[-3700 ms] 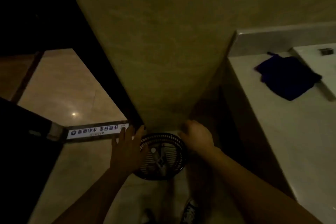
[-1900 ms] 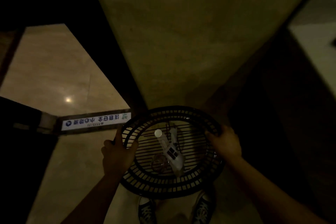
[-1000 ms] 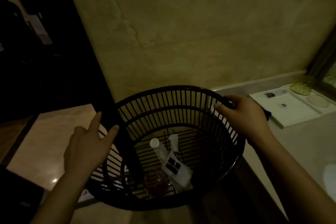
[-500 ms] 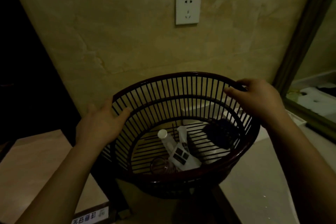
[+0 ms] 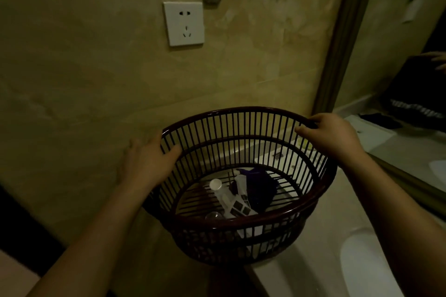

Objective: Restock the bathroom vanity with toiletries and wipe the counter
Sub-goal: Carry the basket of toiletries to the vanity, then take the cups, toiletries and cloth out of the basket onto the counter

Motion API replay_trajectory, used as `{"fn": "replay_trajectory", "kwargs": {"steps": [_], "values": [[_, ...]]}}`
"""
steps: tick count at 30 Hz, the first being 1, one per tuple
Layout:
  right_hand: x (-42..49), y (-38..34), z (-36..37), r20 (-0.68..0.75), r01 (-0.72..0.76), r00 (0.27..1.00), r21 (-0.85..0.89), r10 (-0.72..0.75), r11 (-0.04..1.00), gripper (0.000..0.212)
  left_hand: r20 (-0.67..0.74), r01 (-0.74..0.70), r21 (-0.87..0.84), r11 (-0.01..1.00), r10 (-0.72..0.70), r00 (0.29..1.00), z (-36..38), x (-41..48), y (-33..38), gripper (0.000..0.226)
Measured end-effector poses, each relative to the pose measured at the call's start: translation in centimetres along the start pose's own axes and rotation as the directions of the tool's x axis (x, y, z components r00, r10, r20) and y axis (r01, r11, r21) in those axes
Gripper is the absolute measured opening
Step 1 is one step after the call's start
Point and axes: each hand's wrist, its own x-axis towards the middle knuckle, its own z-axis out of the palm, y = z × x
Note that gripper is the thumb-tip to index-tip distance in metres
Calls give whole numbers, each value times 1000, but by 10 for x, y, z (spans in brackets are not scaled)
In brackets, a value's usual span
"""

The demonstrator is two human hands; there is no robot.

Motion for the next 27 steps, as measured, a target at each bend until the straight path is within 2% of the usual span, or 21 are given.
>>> {"fn": "replay_trajectory", "kwargs": {"steps": [3,8,11,15,20,27], "values": [[15,7,9,-1,-31,1000,-40,31,999,29,24,-35,11,999,34,999,17,19,10,74],[34,19,20,-16,-129,992,-113,128,985,28,113,-77,-73,994,85,990,45,41,17,81],[38,30,25,-38,-164,986,-147,161,975,32,148,-107,-110,988,123,981,59,43,19,84],[44,42,34,-15,-182,983,-165,182,969,38,192,-87,-102,991,105,976,70,47,25,80],[52,54,41,34,-69,996,-275,82,959,44,162,-119,-11,993,119,980,77,52,28,81],[50,62,45,34,97,995,-539,-93,837,62,175,-295,259,920,255,951,84,58,48,85]]}}
